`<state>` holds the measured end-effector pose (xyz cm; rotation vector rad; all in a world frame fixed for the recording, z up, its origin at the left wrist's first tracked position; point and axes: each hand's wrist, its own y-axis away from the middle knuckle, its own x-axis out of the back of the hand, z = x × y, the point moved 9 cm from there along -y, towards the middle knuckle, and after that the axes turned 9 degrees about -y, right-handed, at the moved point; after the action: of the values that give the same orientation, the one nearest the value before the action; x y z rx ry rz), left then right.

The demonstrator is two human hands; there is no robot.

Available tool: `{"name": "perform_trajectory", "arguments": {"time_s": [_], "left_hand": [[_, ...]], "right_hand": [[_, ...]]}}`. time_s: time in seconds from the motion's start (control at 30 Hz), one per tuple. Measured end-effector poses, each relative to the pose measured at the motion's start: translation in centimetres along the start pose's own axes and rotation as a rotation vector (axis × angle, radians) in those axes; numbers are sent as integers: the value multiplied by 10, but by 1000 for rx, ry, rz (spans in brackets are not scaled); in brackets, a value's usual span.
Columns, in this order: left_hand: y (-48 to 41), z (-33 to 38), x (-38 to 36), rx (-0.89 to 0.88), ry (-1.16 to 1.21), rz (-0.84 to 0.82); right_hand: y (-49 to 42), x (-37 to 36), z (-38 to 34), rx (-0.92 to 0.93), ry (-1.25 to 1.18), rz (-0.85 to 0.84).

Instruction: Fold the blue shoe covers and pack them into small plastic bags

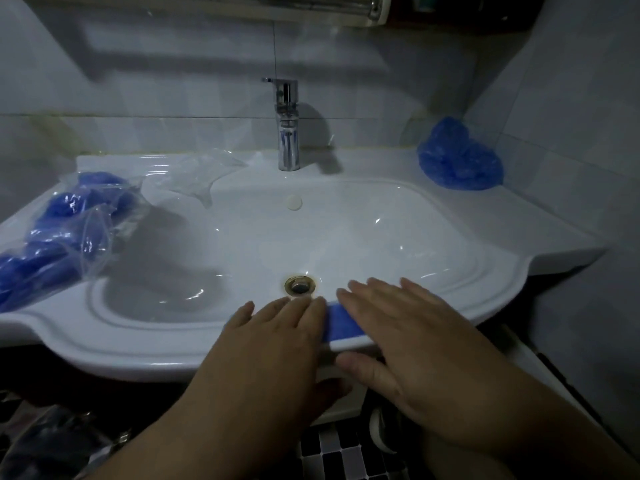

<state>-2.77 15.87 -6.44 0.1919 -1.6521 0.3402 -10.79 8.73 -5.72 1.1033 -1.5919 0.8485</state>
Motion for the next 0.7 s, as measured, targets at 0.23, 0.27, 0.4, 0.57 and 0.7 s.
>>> {"name": "perform_trajectory", "arguments": {"time_s": [0.23, 0.27, 0.4, 0.57, 0.7], "left_hand": [[1, -14, -6, 66, -19, -27], [1, -13, -4, 67, -13, -33], [3, -12, 21, 99, 139, 74], [3, -1, 40, -67, 157, 287], [3, 0, 37, -81, 225, 277]], "right_hand": [[4, 5, 14, -84, 35, -70], [3, 4, 14, -93, 22, -65], [3, 13, 13, -36, -2, 126], [12, 17, 21, -26, -166, 112], [18, 39, 23, 128, -185, 306]]}}
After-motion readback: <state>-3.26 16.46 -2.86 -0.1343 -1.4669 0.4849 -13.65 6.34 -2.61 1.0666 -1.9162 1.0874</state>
